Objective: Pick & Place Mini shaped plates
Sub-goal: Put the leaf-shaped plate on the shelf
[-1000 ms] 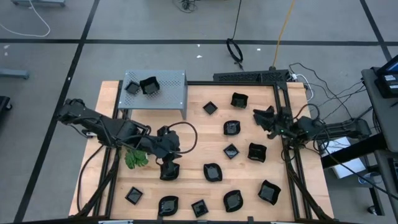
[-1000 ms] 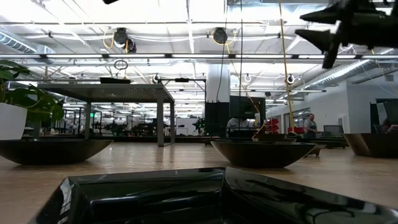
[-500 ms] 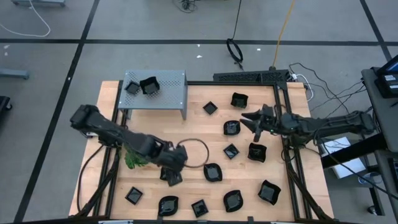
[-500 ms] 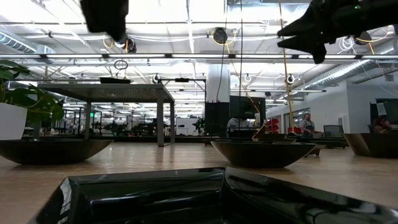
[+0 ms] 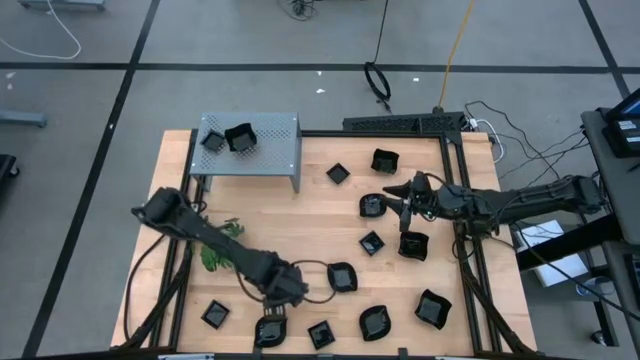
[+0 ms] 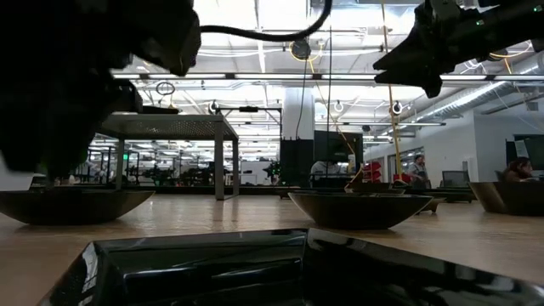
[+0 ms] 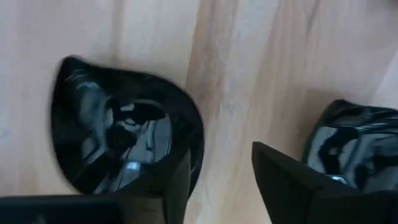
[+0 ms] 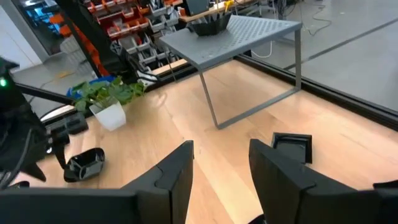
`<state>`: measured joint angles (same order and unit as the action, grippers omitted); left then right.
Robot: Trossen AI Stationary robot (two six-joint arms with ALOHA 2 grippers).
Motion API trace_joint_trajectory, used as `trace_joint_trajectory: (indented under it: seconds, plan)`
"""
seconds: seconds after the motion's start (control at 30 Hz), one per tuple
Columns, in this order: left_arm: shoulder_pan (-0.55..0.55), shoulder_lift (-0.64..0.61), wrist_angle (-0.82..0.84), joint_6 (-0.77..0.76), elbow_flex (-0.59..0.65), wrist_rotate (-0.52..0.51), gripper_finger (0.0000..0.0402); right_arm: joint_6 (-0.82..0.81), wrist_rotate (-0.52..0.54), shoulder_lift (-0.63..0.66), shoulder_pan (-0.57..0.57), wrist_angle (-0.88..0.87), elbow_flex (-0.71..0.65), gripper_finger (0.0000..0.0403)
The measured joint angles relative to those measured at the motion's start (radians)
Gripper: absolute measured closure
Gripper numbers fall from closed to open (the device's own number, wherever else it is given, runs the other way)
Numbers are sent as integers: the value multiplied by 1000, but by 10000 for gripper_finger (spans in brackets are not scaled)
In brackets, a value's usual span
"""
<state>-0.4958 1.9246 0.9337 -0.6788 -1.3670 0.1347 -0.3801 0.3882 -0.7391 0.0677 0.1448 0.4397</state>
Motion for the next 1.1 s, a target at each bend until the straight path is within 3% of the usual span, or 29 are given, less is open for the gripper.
trace_joint_trajectory:
  seconds: [0.3,0.47,0.7,1.1]
  plan:
    - [-31,81,7,88,0,-143,210,0,1,0,0,2,0,259]
    - [-33,99,4,108,-5,-158,257,0,2,0,0,1,1,259]
    - [-29,86,8,126,-2,-169,385,0,1,0,0,1,1,259]
    - [-8,-119,-2,131,0,-199,392,0,1,0,0,1,1,259]
